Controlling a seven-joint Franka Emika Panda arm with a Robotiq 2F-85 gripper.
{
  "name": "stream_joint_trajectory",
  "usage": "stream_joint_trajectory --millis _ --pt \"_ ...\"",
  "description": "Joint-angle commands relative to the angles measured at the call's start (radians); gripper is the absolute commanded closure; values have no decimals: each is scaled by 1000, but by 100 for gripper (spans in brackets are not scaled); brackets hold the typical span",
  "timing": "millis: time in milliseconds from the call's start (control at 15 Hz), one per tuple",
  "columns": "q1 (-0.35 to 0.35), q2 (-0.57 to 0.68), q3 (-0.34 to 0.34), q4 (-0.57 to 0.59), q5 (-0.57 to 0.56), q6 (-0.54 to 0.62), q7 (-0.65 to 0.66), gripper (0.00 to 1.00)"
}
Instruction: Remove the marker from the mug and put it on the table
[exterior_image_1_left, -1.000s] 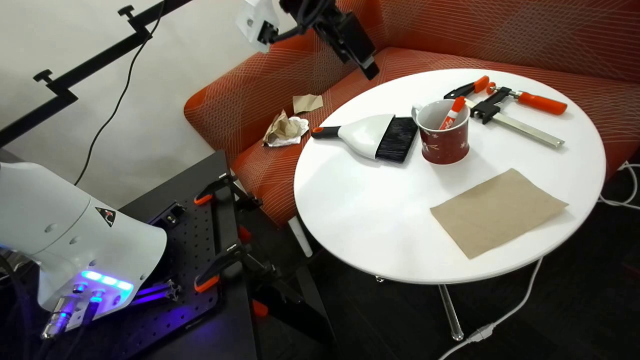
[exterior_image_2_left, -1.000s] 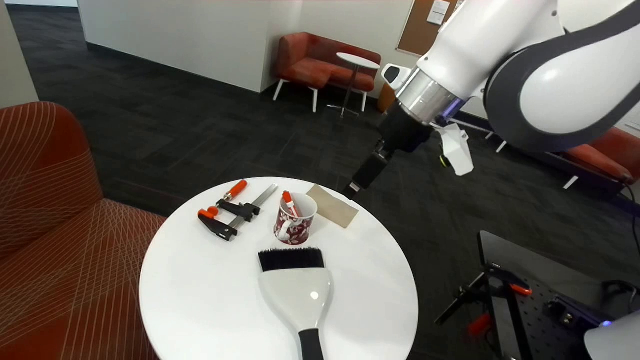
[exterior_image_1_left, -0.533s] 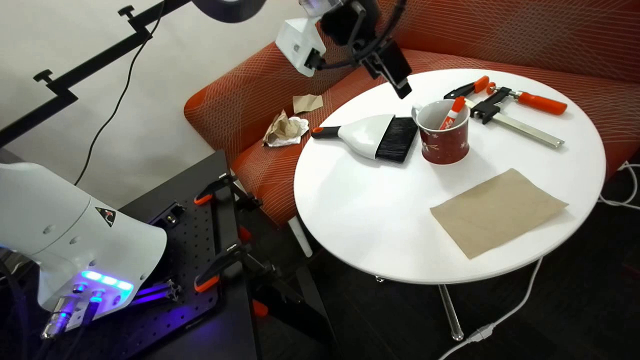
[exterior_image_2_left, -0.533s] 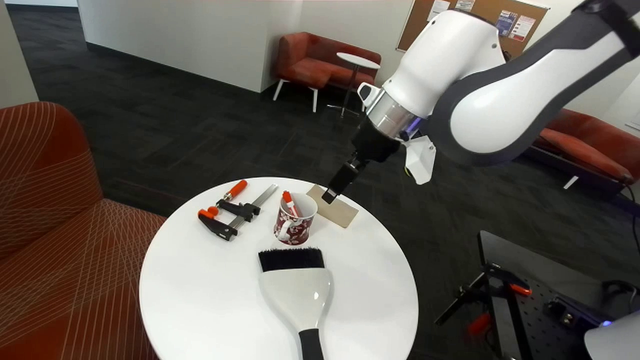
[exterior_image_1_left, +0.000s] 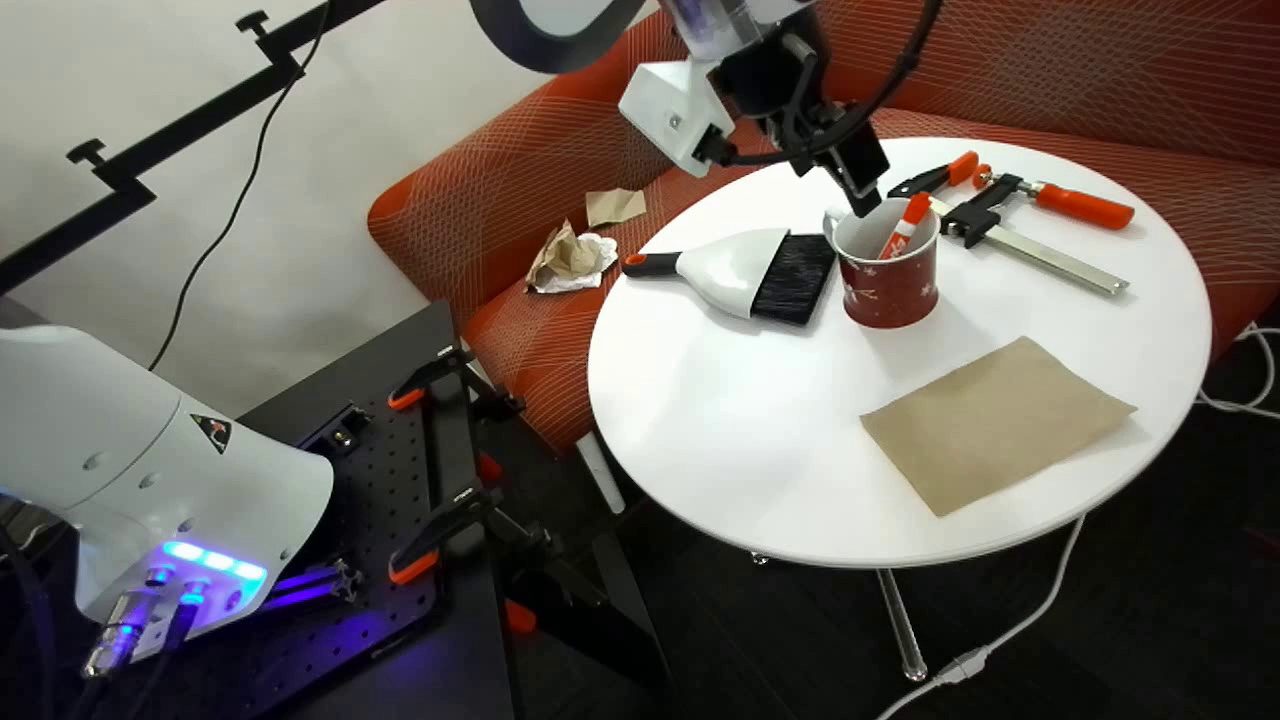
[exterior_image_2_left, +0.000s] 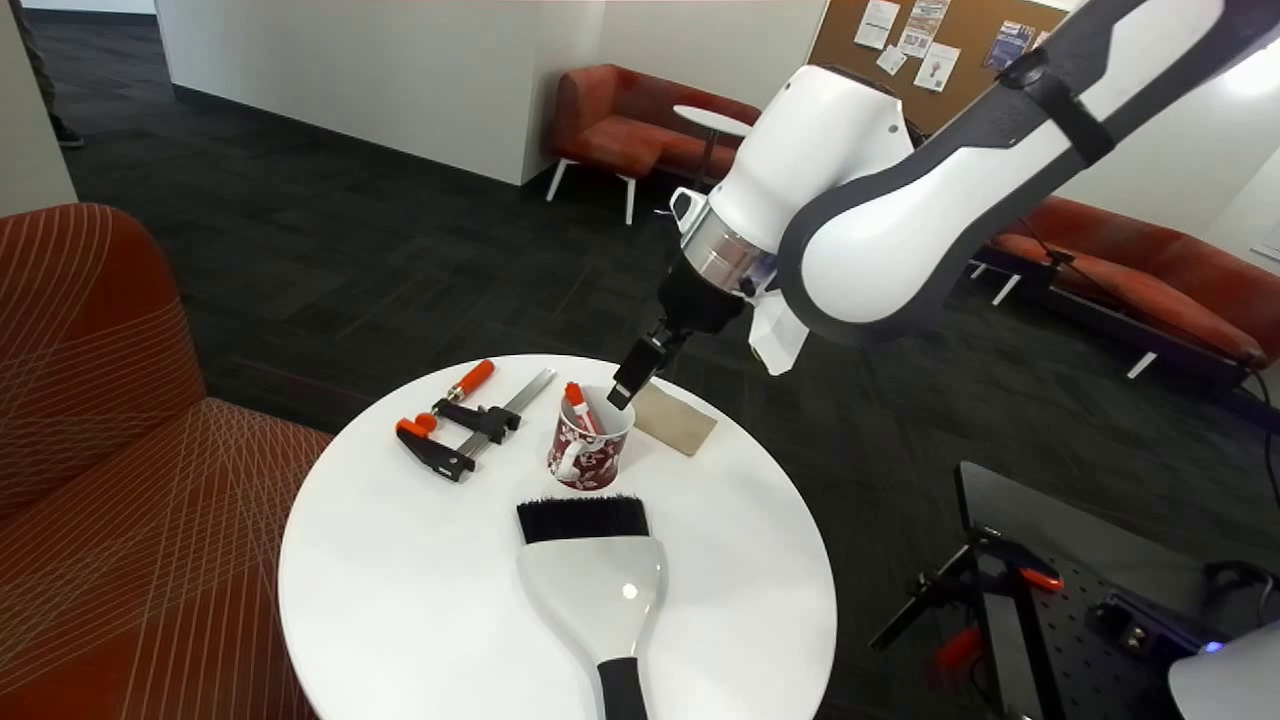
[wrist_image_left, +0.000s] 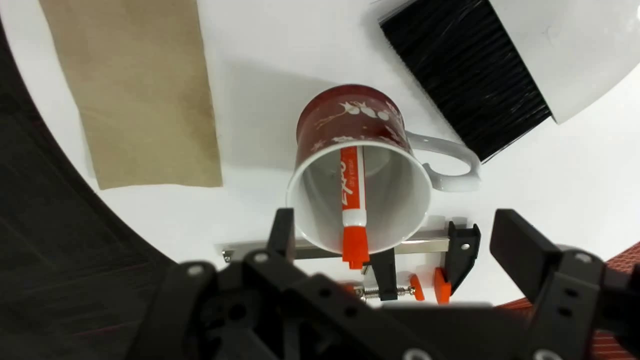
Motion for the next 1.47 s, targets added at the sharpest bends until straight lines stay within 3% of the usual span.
stream_joint_trajectory --millis 0,133,267,600,1067,1400 --pt "-4 64 -9 76 -35 -2 11 27" --pt "0 88 -15 103 -42 -7 16 43" --pt "3 113 -20 131 -46 -14 20 49" --pt "6 170 -32 190 -49 -26 24 47" --pt "3 222 -24 236 -46 -34 22 62" --pt "2 252 -19 263 -46 -43 20 56"
